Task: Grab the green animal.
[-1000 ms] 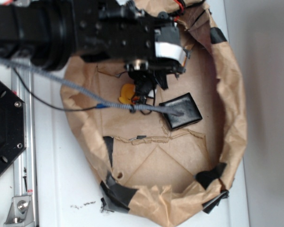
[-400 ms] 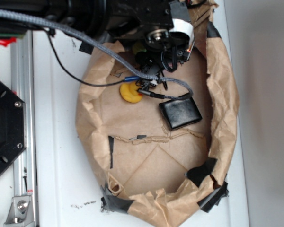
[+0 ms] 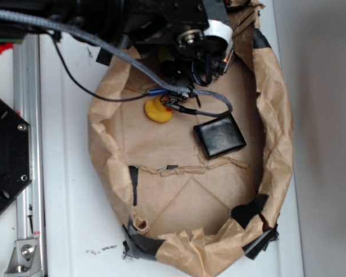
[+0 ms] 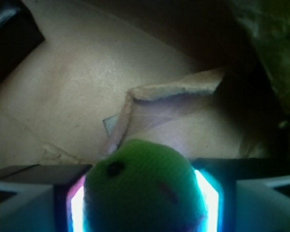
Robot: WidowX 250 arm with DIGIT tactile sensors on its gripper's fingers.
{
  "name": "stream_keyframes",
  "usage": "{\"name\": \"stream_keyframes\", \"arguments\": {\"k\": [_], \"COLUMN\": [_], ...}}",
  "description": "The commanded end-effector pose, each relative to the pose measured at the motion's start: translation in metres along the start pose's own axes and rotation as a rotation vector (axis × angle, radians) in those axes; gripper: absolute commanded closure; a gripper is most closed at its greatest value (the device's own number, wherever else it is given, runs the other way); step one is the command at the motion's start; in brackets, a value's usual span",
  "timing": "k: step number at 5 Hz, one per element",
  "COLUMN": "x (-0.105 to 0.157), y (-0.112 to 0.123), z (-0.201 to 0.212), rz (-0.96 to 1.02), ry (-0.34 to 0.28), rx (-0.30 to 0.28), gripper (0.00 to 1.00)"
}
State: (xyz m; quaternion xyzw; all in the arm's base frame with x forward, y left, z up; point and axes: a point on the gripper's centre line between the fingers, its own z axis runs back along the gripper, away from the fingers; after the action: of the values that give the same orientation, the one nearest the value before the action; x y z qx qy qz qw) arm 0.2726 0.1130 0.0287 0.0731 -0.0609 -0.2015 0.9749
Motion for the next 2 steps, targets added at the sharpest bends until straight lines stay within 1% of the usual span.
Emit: {"name": "stream_keyframes", "arguments": {"k": [1, 2], "x": [0.036, 0.061], "y": [-0.039, -0.072], "z": [0.068, 0.123], "rz": [-0.054, -0.015], "ry": [-0.116, -0.047], "rx": [0.0, -0.071], "gripper": [1.0, 1.0]}}
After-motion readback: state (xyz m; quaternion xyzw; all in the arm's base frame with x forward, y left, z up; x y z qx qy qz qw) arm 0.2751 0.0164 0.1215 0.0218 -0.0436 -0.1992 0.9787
